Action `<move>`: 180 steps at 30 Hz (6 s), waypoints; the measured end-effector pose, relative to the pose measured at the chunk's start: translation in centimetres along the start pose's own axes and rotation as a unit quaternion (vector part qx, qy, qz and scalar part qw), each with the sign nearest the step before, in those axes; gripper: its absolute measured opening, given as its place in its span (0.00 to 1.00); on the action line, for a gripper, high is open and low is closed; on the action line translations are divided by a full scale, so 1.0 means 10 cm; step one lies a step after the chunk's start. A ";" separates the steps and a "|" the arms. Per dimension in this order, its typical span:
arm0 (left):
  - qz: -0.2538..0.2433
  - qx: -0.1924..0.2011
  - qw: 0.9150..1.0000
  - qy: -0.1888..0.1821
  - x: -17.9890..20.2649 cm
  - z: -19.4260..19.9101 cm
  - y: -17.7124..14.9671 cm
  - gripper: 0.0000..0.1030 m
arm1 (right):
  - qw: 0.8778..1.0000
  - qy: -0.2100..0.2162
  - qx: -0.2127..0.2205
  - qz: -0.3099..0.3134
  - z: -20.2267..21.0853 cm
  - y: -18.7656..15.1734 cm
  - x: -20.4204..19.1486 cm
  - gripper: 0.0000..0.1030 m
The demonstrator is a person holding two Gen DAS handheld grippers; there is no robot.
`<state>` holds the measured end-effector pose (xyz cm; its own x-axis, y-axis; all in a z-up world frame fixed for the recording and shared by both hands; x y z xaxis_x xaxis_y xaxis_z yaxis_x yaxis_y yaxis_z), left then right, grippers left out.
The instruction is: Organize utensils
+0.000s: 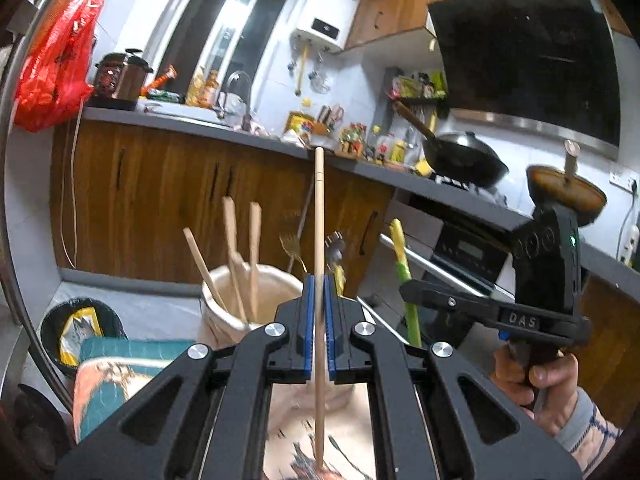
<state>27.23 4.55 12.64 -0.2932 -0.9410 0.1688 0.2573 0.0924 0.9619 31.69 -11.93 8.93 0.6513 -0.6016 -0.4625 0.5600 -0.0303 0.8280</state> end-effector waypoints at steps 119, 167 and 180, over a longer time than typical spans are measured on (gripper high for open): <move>-0.074 0.053 0.980 0.179 0.15 0.55 -0.58 0.95 | 0.977 -0.166 0.087 0.100 0.33 -0.64 -0.02 0.90; -0.066 0.012 0.982 0.179 0.11 0.40 -0.73 0.95 | 0.971 -0.178 0.088 0.131 0.24 -0.85 -0.08 0.91; -0.066 0.012 0.982 0.178 0.10 0.39 -0.73 0.95 | 0.971 -0.178 0.088 0.131 0.23 -0.85 -0.11 0.91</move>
<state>21.43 4.20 6.66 0.0196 -0.9990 -0.0390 0.2154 -0.0338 0.9759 25.09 -12.83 3.15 0.5244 -0.8436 -0.1156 0.2815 0.0436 0.9586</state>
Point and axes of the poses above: each gripper's, at about its wrist camera, not at the fingertips, and z roughly against the way its jaws point, x to its right, y to its top, the point moved 6 cm from there along -z, roughly the way its jaws point, and after that the axes turned 6 degrees about -z, right-handed, at the moved point
